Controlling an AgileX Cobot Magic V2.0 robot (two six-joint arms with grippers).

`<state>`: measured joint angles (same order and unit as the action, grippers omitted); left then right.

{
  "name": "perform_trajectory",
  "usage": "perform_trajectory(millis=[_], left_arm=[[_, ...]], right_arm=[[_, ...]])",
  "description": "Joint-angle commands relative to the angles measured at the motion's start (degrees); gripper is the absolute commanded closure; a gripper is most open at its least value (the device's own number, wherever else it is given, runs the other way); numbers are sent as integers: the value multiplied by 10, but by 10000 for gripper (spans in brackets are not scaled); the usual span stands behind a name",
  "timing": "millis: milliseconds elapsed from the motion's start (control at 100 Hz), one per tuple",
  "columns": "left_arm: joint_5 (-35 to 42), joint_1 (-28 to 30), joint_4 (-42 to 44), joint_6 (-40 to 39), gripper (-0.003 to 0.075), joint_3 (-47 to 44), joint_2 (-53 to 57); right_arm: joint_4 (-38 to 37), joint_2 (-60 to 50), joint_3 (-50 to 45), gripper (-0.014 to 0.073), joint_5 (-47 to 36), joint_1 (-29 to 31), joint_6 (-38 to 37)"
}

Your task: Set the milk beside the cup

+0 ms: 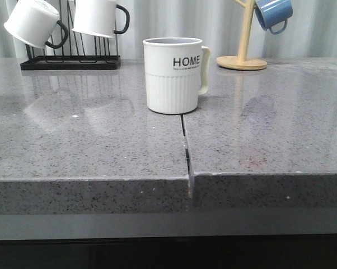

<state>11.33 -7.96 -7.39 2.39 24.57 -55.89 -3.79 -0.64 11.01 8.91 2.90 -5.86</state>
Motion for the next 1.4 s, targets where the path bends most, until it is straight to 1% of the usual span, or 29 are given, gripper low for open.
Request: perform_trajectory(millis=[0, 180, 310, 450, 610, 660, 710, 830, 850, 860, 870, 920, 960, 1030, 1100, 1270, 1390], left_arm=[[60, 12, -5, -3, 78, 29, -8], [107, 23, 5, -3, 80, 34, -34], [113, 24, 7, -3, 80, 57, -69], [146, 24, 7, -3, 80, 84, -107], [157, 25, 8, -3, 87, 94, -139], [164, 25, 8, -3, 113, 94, -145], [178, 25, 8, -3, 167, 94, -149], [192, 25, 12, -3, 358, 94, -149], [192, 25, 14, -3, 379, 94, -149], [192, 25, 16, -3, 407, 94, -149], [192, 25, 16, -3, 407, 94, -149], [194, 25, 17, -3, 465, 94, -149], [194, 24, 17, -3, 479, 95, -148], [195, 20, 20, -5, 475, 101, -146], [195, 3, 19, -6, 475, 109, -143], [195, -73, -28, -6, 472, 135, -146], [230, -125, -61, 5, 472, 144, -163]], right_arm=[[0, 4, 14, 660, -40, 3, 5], [0, 4, 14, 660, -40, 3, 5], [0, 4, 14, 660, -40, 3, 5], [0, 4, 14, 660, -40, 3, 5], [0, 4, 14, 660, -40, 3, 5], [0, 4, 14, 660, -40, 3, 5], [0, 4, 14, 660, -40, 3, 5], [0, 4, 14, 660, -40, 3, 5], [0, 4, 14, 660, -40, 3, 5], [0, 4, 14, 660, -40, 3, 5], [0, 4, 14, 660, -40, 3, 5], [0, 4, 14, 660, -40, 3, 5], [0, 4, 14, 660, -40, 3, 5], [0, 4, 14, 660, -40, 3, 5], [0, 4, 14, 660, -40, 3, 5], [0, 4, 14, 660, -40, 3, 5], [0, 4, 14, 660, -40, 3, 5]])
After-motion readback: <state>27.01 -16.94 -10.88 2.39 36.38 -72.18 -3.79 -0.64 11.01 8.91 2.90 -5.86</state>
